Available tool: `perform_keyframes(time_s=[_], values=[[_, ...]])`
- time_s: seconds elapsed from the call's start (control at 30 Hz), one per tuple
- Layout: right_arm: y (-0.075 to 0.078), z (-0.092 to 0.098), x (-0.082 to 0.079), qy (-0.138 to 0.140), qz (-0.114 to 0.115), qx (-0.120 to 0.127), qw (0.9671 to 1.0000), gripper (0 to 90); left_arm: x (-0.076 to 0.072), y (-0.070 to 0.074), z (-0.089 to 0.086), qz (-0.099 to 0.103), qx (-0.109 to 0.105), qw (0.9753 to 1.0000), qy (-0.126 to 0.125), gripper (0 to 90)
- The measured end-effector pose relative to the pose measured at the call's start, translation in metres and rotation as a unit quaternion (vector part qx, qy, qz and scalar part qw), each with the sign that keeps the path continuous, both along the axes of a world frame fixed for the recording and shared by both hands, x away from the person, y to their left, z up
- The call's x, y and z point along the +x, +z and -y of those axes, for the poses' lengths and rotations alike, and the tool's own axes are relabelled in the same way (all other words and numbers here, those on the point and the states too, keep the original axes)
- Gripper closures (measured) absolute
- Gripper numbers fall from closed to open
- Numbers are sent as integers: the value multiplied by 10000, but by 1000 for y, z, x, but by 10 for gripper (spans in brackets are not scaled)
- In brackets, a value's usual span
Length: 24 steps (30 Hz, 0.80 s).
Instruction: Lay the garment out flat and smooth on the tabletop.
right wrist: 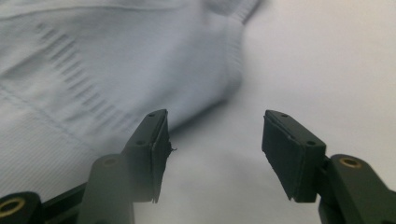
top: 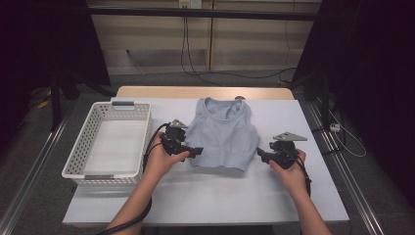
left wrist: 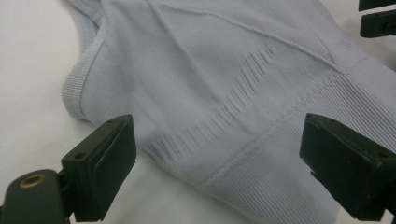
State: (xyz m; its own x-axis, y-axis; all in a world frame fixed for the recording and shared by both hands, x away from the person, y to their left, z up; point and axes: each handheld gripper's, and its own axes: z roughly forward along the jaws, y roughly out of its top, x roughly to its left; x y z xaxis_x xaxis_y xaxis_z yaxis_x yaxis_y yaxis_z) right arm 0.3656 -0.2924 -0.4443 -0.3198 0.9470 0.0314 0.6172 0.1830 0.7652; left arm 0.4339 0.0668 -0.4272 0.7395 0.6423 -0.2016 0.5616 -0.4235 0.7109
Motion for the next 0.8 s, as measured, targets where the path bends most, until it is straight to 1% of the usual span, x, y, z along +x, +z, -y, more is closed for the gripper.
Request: perform_keyframes(time_s=[0.03,0.07,0.1,0.2,0.3,0.37,0.4,0.43,0.6,0.7,0.73,0.77,0.8], values=[[-1,1,0,19,-59,24,10000,424,0,0,0,-18,-17,10000,8,112],[-3,1,0,58,-79,-15,10000,424,0,-1,0,-35,-28,10000,17,112],[-4,0,0,79,-107,-57,9999,421,1,-1,-1,-38,-40,10000,19,112],[-11,-7,3,228,-262,-35,9994,421,0,-1,-1,-36,-57,10000,11,112],[-14,-14,5,226,-288,-42,9993,422,0,-2,-2,-72,-22,10000,-34,112],[-16,-17,6,242,-295,-58,9993,425,0,-1,-3,-72,-8,10000,-17,111],[-17,-18,7,236,-302,-56,9993,429,0,-1,-2,-36,-10,10000,-4,110],[-17,-19,7,234,-303,-62,9992,429,-1,0,-2,-52,-46,10000,-6,110],[-12,-19,9,204,-156,216,9994,440,-3,1,0,-43,-78,10000,-39,110],[-11,-20,9,247,-193,125,9994,444,-3,2,0,-65,-99,9999,-48,110],[-10,-20,8,245,-202,156,9994,444,-3,2,1,-68,-94,9999,-67,110],[-8,-19,7,287,-202,253,9991,444,-3,2,1,-53,-90,9999,-65,110],[-6,-19,6,355,-199,443,9982,449,-3,2,1,-50,-96,9999,-61,110]])
